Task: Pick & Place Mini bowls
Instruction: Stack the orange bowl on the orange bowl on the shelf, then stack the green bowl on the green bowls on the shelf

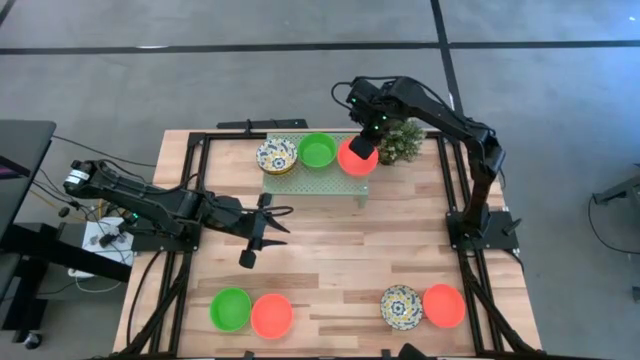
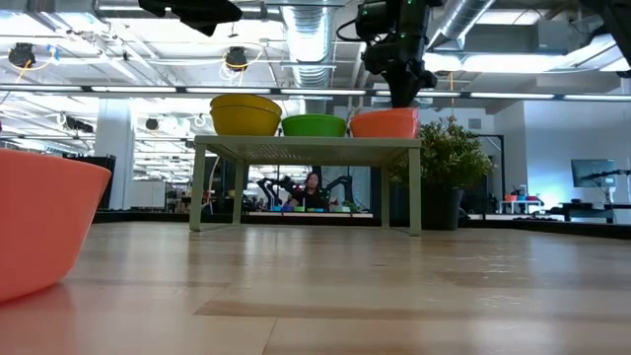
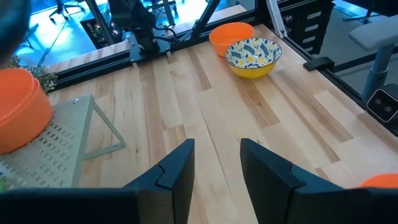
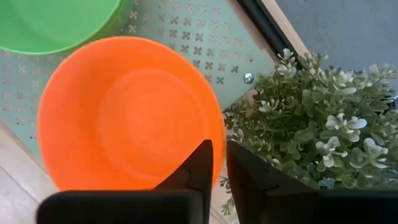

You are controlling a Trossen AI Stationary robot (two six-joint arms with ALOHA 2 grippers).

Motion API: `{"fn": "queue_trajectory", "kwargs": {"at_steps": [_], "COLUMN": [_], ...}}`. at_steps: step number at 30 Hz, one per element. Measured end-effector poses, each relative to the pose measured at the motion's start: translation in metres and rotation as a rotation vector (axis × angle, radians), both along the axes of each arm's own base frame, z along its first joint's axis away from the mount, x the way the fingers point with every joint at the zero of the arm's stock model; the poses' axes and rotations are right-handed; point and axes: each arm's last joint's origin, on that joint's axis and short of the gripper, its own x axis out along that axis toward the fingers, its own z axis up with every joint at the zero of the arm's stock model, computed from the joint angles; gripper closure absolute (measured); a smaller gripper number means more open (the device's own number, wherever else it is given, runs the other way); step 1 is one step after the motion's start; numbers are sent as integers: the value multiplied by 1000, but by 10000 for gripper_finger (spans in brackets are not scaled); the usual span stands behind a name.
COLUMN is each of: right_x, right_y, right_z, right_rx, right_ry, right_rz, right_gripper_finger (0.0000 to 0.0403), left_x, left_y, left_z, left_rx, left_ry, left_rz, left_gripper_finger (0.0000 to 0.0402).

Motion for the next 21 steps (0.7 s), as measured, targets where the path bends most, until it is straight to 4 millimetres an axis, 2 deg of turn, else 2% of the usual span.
{"fn": "queue_trajectory", "kwargs": {"at_steps": [12,18,21], "right_x": [1,1,5], "right_y": [6,32,48], "right_z": [1,12,18], "right_rx": [0,36,24], "right_ry": [15,81,56], "right_rz": [41,107,157], "right_gripper_finger": [344,344,343], "left_x": [0,0,0], "left_y": [0,0,0], "left_z": [0,0,0], "left_rx": [0,0,0], "left_ry": [1,1,2], "left_rz": [0,0,1], "left_gripper_finger": [271,271,271]}}
